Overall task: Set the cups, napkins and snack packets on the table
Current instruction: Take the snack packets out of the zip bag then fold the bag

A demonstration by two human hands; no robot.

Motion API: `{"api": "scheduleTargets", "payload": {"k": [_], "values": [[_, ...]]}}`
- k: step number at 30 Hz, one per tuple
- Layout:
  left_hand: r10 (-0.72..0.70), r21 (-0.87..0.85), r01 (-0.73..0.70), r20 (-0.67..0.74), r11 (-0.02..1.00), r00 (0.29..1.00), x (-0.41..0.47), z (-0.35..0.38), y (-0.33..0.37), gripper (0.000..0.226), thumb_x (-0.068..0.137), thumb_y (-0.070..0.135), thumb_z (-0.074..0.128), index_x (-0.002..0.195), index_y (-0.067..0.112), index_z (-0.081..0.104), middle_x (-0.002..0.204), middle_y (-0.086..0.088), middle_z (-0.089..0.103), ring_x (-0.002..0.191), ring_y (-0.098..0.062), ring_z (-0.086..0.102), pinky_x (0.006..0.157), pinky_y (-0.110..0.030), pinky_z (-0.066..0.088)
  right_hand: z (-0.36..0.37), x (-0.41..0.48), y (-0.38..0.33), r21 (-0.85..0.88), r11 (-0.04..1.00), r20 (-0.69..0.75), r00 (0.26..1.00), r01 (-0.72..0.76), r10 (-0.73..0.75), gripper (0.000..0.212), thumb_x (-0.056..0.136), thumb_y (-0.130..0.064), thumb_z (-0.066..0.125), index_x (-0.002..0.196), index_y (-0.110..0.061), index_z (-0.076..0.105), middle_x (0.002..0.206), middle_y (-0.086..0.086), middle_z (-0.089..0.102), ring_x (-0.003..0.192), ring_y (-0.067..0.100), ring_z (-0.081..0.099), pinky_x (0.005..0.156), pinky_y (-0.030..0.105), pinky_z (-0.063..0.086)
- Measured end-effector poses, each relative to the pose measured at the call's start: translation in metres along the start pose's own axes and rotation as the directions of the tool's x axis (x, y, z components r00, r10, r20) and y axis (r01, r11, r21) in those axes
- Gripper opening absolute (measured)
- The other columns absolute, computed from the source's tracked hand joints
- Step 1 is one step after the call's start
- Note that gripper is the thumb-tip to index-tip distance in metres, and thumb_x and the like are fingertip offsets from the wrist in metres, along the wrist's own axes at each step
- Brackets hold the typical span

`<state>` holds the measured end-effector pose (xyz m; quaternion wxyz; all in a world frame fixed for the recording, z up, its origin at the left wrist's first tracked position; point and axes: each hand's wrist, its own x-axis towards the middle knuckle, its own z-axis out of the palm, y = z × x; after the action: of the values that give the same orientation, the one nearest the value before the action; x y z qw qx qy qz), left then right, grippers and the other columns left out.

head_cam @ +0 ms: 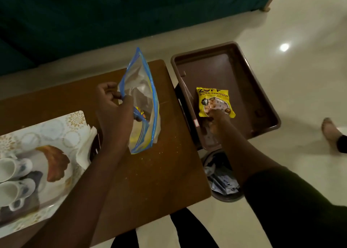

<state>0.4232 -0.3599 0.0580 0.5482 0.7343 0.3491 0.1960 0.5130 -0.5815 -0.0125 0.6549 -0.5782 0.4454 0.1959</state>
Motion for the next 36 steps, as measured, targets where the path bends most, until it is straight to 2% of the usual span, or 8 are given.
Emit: {"api": "scheduleTargets", "payload": {"k": [4,7,11,14,19,24,30,36], "values": [[0.020,-0.040,-0.019,0.022,0.999,1.000,0.006,0.000,0.002,0.035,0.078,0.016,0.060,0.110,0.018,0.049,0.088,0.015,0.061,0.072,0.013,0.063,0.055,-0.003,0.045,-0.022,0.004,0.003,-0.167,0.986,-0.149,0.989,0.001,-0.026,0.043,0.092,-0.016,0.054,0.132,-0.003,0.047,0.130,0.011,0.058,0.109,0.026,0.061,0.082,0.030,0.050],[0.025,-0.050,-0.024,0.027,0.998,0.999,0.014,-0.004,0.002,0.035,0.080,0.014,0.061,0.111,0.021,0.048,0.084,0.019,0.062,0.074,0.010,0.063,0.064,-0.009,0.050,-0.022,-0.012,-0.015,-0.551,0.824,-0.339,0.865,0.134,-0.368,0.037,0.084,-0.022,0.058,0.115,-0.003,0.058,0.108,0.013,0.067,0.101,0.032,0.065,0.070,0.022,0.051],[0.028,-0.072,-0.024,0.060,0.997,0.998,0.023,-0.012,0.000,0.036,0.081,0.007,0.064,0.111,0.019,0.047,0.081,0.017,0.064,0.072,0.008,0.063,0.066,-0.013,0.051,0.034,-0.061,-0.052,-0.233,0.781,0.101,0.813,0.580,-0.573,0.021,0.088,-0.004,0.055,0.108,-0.003,0.062,0.098,0.006,0.064,0.089,0.017,0.061,0.069,0.021,0.050],[0.016,-0.108,-0.006,0.089,0.994,0.996,0.024,-0.018,0.000,0.037,0.082,0.001,0.062,0.111,0.018,0.047,0.084,0.016,0.063,0.074,0.007,0.063,0.069,-0.014,0.052,0.080,-0.116,-0.067,-0.029,0.633,0.502,0.559,0.774,-0.660,0.012,0.087,0.000,0.057,0.091,-0.011,0.060,0.080,0.004,0.060,0.071,0.013,0.058,0.064,0.021,0.050],[0.000,-0.203,0.034,0.164,0.979,0.987,0.025,-0.026,0.009,0.041,0.073,0.006,0.059,0.111,0.014,0.046,0.091,0.004,0.064,0.084,-0.010,0.065,0.073,-0.027,0.052,0.131,-0.154,-0.040,-0.315,0.349,0.845,0.428,0.883,-0.320,0.012,0.083,-0.009,0.061,0.078,0.000,0.067,0.073,0.013,0.072,0.070,0.026,0.071,0.070,0.033,0.057],[0.001,-0.171,0.030,0.181,0.985,0.983,0.030,-0.040,0.007,0.037,0.074,0.010,0.057,0.109,0.018,0.048,0.086,0.004,0.062,0.080,-0.011,0.064,0.073,-0.032,0.053,0.149,-0.111,-0.007,-0.495,-0.351,0.854,0.519,0.795,-0.031,0.030,0.087,-0.010,0.050,0.111,0.004,0.060,0.116,0.019,0.062,0.108,0.033,0.060,0.076,0.028,0.041],[0.013,-0.149,0.026,0.256,0.988,0.967,0.031,-0.053,0.007,0.043,0.070,0.016,0.058,0.112,0.019,0.045,0.085,-0.002,0.061,0.082,-0.021,0.066,0.072,-0.034,0.055,0.161,-0.060,0.031,-0.447,-0.390,0.820,0.543,0.805,0.180,0.081,0.082,-0.021,0.065,0.150,-0.029,0.022,0.157,0.011,0.017,0.140,0.040,0.029,0.111,0.053,0.033],[-0.039,-0.148,0.076,0.239,0.986,0.970,0.026,-0.062,0.001,0.045,0.070,0.012,0.057,0.113,0.018,0.046,0.091,-0.002,0.065,0.088,-0.018,0.069,0.074,-0.030,0.057,0.163,-0.084,0.038,-0.225,-0.462,0.903,0.361,0.858,0.232,0.041,0.082,-0.012,0.065,0.121,-0.003,0.057,0.121,0.021,0.059,0.111,0.039,0.057,0.080,0.035,0.039]]}}
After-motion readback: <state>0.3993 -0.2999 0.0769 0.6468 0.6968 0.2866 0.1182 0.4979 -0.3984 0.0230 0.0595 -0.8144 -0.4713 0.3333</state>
